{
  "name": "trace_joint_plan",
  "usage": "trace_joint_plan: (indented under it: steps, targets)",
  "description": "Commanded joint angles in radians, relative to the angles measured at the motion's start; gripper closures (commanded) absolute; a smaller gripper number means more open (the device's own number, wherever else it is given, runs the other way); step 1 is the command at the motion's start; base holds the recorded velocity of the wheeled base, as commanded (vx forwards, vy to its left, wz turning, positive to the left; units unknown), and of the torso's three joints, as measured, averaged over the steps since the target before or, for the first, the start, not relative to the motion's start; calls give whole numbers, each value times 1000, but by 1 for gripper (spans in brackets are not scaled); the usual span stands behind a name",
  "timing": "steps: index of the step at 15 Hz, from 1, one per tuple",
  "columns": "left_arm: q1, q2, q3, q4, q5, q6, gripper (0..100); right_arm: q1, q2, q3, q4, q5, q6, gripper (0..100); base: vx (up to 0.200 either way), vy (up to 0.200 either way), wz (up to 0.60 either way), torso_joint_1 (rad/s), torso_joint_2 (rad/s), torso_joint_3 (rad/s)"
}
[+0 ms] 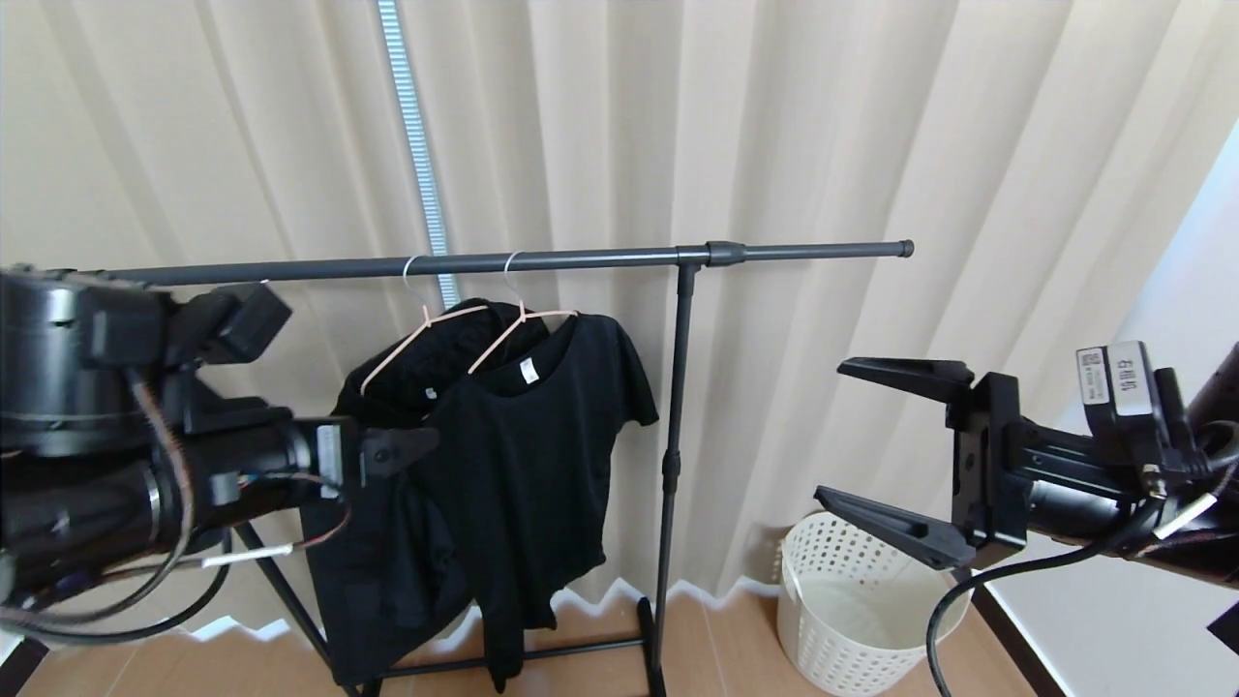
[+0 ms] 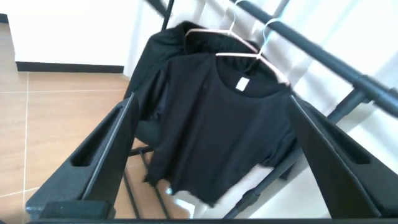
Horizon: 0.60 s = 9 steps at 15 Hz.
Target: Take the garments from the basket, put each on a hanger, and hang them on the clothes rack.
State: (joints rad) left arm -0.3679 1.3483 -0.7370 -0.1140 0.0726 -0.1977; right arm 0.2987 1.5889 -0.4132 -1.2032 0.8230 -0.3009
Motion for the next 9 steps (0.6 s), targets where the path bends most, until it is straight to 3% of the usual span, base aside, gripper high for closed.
trace_joint_plan:
  steps: [1, 4, 6, 9]
  targets:
    - [7, -302, 200, 4, 0, 12, 0, -3, -122, 59, 5, -62, 0, 0, 0, 0, 0, 0, 0, 0]
    - [14, -509, 361, 2, -7, 81, 0, -1, -299, 200, 34, -344, 3, 0, 0, 0, 0, 0, 0, 0]
    - [14, -586, 436, 1, -8, 86, 0, -1, -409, 234, 159, -533, 3, 0, 0, 0, 0, 0, 0, 0]
    - [9, -684, 535, 1, -10, 86, 0, -1, -583, 277, 364, -625, 5, 0, 0, 0, 0, 0, 0, 0]
